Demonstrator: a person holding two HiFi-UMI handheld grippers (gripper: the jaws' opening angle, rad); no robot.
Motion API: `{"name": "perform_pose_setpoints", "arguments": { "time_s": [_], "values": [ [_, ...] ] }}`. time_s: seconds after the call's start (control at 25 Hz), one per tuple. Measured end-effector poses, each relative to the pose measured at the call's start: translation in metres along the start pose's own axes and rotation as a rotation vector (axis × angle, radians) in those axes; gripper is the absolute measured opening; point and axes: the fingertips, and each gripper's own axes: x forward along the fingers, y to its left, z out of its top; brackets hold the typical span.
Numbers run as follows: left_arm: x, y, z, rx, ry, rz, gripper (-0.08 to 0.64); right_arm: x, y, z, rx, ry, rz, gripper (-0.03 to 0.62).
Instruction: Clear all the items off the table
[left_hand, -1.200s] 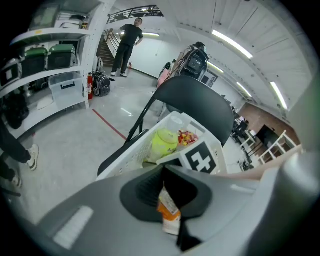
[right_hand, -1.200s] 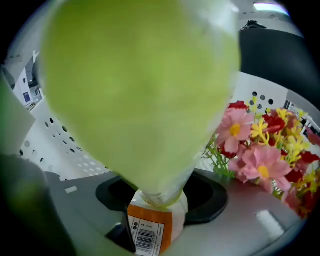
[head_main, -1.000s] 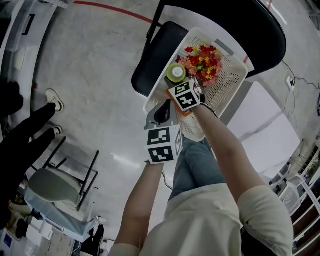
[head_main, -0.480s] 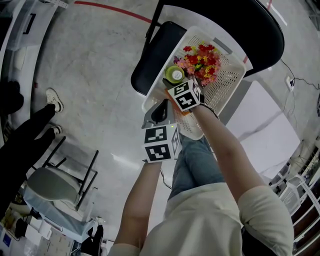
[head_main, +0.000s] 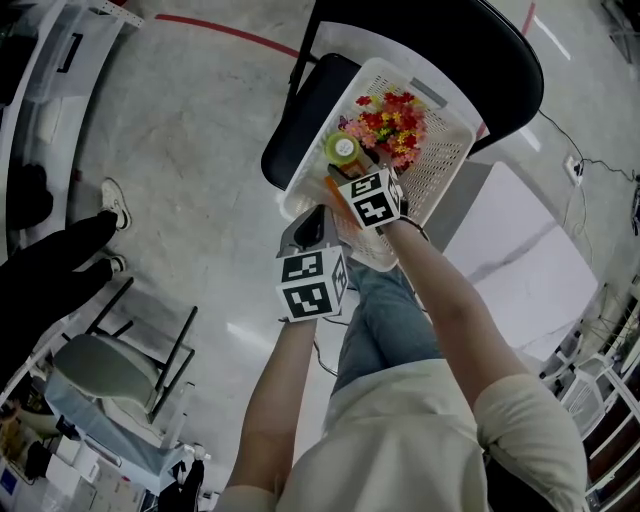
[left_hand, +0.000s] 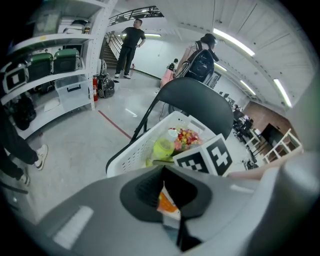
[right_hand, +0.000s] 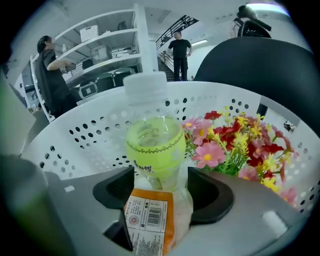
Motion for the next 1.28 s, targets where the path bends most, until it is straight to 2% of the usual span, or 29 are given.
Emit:
{"name": "perform_pose_setpoints", "arguments": {
  "time_s": [0.68, 1.28],
  "values": [
    [-0.049, -0.023, -0.006, -0.002, -0.051, 0.027, 0.009, -0.09, 0.012, 0.028, 0.048, -0.093, -0.004, 0.333],
    [-0.096, -0.057, -0.021, 0.047, -0.08, 0.027, 0.009, -0.2, 0.027, 0.027, -0.053, -0.184, 0.016, 0.328]
  ]
}}
